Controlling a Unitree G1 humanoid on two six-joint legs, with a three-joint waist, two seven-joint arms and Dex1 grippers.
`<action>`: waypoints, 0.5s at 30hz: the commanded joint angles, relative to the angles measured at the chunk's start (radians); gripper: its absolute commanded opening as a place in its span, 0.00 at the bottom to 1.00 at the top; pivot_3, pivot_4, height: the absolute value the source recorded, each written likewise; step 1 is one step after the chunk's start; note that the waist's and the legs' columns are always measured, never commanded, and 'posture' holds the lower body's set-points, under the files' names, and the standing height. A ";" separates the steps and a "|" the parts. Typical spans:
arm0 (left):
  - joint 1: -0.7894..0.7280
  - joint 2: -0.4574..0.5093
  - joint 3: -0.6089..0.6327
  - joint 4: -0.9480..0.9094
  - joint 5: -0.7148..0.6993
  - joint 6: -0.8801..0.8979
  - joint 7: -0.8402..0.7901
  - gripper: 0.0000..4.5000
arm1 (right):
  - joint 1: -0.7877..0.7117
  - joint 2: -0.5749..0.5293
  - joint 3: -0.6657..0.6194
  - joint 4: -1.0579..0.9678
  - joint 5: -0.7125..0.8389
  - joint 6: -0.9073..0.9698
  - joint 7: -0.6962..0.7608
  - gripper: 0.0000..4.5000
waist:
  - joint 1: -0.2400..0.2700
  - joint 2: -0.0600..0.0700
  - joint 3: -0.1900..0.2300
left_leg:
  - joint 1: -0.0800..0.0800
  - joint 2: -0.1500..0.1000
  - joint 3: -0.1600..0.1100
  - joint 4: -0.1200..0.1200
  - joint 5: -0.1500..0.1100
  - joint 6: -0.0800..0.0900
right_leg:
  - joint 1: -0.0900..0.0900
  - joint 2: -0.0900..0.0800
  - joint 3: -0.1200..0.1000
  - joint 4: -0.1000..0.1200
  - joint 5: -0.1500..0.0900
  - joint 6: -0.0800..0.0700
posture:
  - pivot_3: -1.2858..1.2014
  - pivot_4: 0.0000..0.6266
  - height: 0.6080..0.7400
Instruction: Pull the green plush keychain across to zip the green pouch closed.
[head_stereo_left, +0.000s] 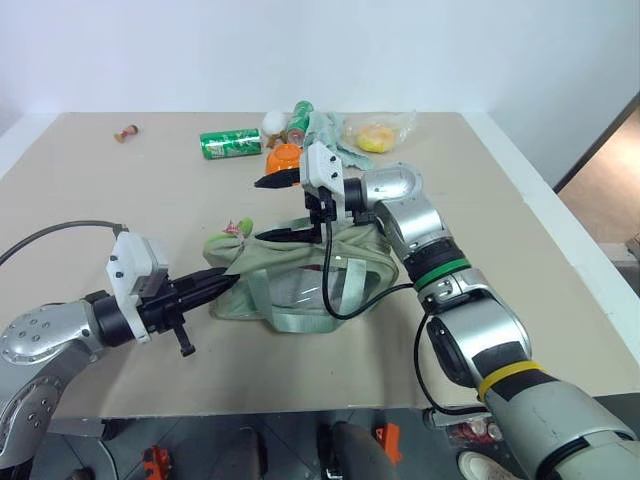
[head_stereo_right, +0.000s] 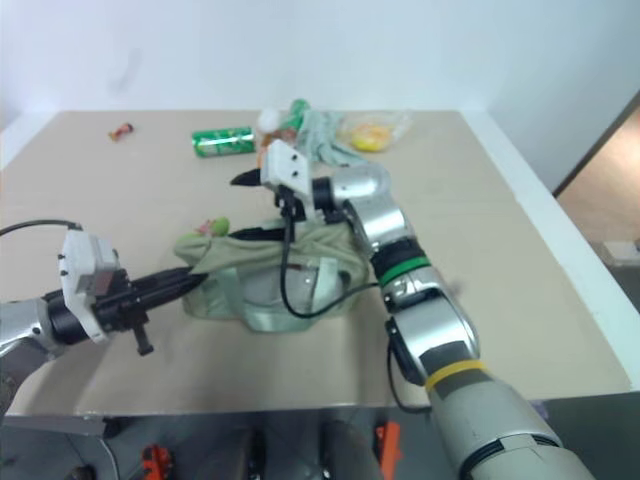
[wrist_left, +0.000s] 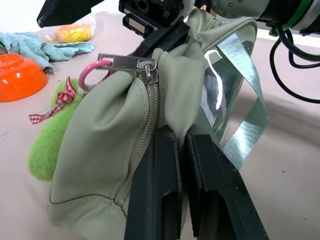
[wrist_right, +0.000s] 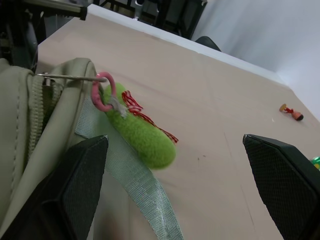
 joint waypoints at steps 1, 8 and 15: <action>-0.027 0.003 -0.015 -0.034 -0.027 0.002 0.000 0.00 | 0.023 0.048 0.032 -0.073 -0.004 -0.033 0.011 1.00 | 0.000 0.000 0.000 | 0.000 0.000 0.000 0.000 0.000 0.000 | 0.000 0.000 0.000 0.000 0.000 0.000 | 0.52 0.24 1.00; -0.049 0.005 -0.023 -0.039 -0.026 0.010 -0.002 0.00 | 0.055 0.094 0.078 -0.154 -0.009 -0.051 0.046 1.00 | -0.001 0.000 0.000 | 0.000 0.001 0.000 0.000 0.000 0.000 | 0.000 0.001 0.000 0.000 0.000 -0.001 | 0.52 0.24 1.00; -0.037 0.000 -0.033 -0.036 0.000 0.002 -0.006 0.00 | 0.056 0.136 0.089 -0.179 -0.003 -0.068 0.065 1.00 | -0.002 0.000 0.000 | 0.002 0.003 0.001 0.000 0.000 0.000 | 0.000 0.003 0.000 0.000 0.001 -0.003 | 0.52 0.24 1.00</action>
